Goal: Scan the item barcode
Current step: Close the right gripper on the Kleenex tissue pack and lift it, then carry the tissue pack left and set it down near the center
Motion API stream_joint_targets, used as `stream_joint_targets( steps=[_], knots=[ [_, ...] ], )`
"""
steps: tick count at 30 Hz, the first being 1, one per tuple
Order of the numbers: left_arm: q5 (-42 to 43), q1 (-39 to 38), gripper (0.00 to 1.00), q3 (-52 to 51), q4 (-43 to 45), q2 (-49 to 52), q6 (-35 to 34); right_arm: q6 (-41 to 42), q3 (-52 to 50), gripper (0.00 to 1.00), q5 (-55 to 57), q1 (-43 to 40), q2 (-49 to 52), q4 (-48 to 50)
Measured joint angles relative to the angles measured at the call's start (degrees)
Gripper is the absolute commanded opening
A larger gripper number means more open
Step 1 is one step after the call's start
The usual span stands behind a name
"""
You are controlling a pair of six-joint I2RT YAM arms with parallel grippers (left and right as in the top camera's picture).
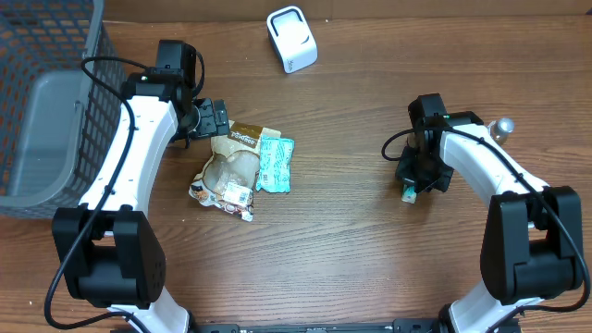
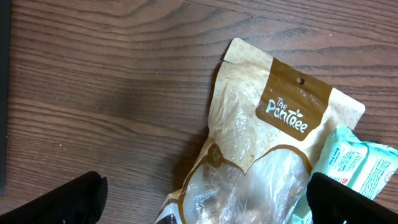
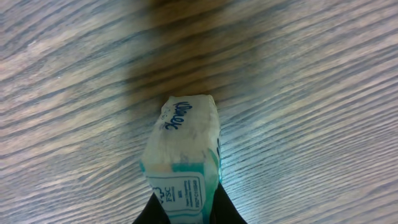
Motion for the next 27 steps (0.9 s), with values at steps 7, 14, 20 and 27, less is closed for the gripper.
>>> stream_joint_targets(
  steps=[7, 14, 20, 27],
  knots=[
    [0.00, -0.02, 1.00, 0.00, 0.00, 0.00, 0.00, -2.32, 1.18, 0.10, -1.51, 3.26, 0.00, 0.11],
    [0.00, 0.00, 1.00, 0.00, 0.00, 0.00, 0.00, -3.43, 1.73, 0.11, -2.14, 12.83, 0.00, 7.28],
    [0.00, 0.00, 1.00, 0.00, 0.00, 0.00, 0.00, -3.76, 1.84, 0.11, -2.25, 21.94, 0.00, 13.57],
    [0.00, 0.00, 1.00, 0.00, 0.00, 0.00, 0.00, -3.89, 1.84, 0.15, 2.58, 26.12, 0.00, 13.90]
  ],
)
